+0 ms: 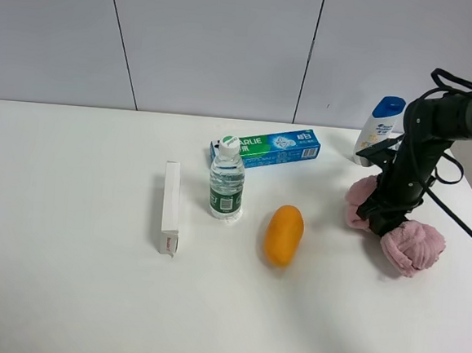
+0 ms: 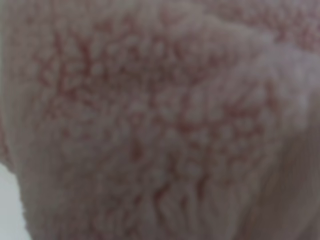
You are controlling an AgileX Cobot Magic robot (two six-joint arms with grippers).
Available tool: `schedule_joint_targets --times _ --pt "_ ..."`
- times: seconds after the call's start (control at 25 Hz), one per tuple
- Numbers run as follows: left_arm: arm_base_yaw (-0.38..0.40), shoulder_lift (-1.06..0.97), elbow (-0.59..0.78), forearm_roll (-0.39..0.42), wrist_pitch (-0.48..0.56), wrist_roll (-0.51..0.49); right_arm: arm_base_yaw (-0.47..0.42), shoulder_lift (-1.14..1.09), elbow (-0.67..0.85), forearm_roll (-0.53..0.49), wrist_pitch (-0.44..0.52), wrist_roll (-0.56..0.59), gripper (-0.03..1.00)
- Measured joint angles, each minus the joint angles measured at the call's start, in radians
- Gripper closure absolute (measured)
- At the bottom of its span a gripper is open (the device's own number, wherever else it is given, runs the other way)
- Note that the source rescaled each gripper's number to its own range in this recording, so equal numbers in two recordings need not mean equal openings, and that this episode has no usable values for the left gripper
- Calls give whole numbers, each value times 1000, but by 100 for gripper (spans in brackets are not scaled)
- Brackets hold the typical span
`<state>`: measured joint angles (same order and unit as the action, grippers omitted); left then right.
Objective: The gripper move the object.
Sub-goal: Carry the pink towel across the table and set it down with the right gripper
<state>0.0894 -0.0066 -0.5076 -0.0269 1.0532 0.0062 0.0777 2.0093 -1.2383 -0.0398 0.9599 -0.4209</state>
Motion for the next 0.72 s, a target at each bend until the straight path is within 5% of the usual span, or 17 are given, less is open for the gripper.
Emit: schedule_joint_targets --times 0.16,0.36,0.72 --pt "0 0 0 0 0 0 8 -78 -99 98 225 56 96" --pt "0 0 0 0 0 0 18 -265 -258 248 239 125 96" --pt "0 0 0 0 0 0 176 -462 -556 306 249 130 96"
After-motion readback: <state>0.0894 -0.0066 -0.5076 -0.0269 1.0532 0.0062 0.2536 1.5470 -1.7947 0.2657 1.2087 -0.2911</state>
